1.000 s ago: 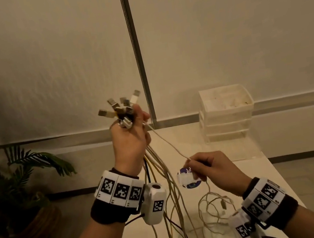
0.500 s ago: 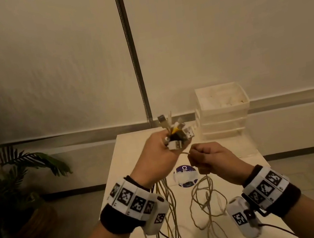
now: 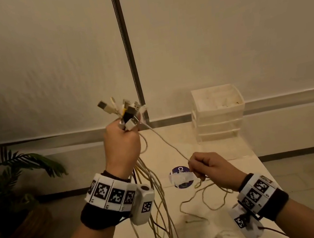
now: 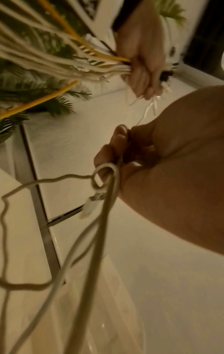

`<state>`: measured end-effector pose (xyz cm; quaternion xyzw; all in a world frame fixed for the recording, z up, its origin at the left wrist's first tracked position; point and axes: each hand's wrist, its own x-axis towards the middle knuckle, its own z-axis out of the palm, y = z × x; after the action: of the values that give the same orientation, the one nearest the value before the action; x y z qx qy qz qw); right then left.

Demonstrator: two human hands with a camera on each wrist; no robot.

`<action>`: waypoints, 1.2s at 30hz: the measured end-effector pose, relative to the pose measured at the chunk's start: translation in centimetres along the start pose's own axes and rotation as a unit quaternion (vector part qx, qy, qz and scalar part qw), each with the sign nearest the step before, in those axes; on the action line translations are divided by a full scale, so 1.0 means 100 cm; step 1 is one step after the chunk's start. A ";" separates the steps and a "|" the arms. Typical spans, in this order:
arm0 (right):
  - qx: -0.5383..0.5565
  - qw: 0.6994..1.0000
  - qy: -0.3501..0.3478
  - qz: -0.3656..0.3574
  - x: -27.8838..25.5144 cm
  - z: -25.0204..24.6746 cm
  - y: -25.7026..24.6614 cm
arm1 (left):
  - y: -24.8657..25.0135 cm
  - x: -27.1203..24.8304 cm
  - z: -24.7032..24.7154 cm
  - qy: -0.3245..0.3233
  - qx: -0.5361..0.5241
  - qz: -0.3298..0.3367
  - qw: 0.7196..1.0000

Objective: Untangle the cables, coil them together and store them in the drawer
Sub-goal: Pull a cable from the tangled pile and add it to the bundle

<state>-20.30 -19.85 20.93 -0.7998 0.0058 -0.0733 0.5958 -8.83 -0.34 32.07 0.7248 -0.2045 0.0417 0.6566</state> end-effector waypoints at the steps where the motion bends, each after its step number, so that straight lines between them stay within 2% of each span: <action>1: -0.023 1.000 -0.004 -0.002 0.001 0.001 0.005 | 0.000 0.000 -0.004 0.009 -0.016 -0.001 1.000; 6: -0.038 0.999 -0.023 0.024 0.004 0.001 0.025 | 0.007 -0.002 -0.021 0.085 -0.103 0.017 0.991; 11: -0.139 0.990 -0.024 0.025 0.004 -0.002 0.042 | 0.007 0.000 -0.036 0.144 -0.150 0.006 0.978; 17: -0.242 0.970 -0.008 0.036 0.003 -0.011 0.049 | 0.005 0.001 -0.037 0.154 -0.161 -0.007 0.975; 20: -0.277 0.959 -0.012 0.059 0.000 -0.016 0.050 | -0.004 0.002 -0.040 0.107 -0.072 0.006 0.992; 22: -0.245 0.969 0.009 0.042 0.001 -0.017 0.042 | -0.009 0.002 -0.038 0.074 0.014 0.009 0.997; 25: -0.168 0.984 0.053 0.023 0.001 -0.020 0.025 | -0.010 -0.002 -0.030 0.074 0.132 0.029 0.988; 27: -0.128 0.989 0.068 0.011 0.001 -0.020 0.009 | -0.005 -0.009 -0.022 0.051 0.119 0.054 0.990; 30: -0.091 0.993 0.068 -0.012 0.004 -0.015 -0.014 | 0.001 -0.020 -0.005 -0.064 0.054 0.088 0.993; 33: -0.075 0.995 0.065 -0.027 0.007 -0.008 -0.027 | -0.001 -0.025 0.012 -0.171 0.072 0.097 0.978; 36: -0.036 0.999 0.022 -0.017 0.003 -0.003 -0.037 | -0.008 -0.031 0.026 -0.239 0.080 0.099 0.963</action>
<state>-20.29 -19.07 24.60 -0.8187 0.0079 -0.1012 0.5652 -11.92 -2.04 29.92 0.7398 -0.4222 -0.0517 0.5213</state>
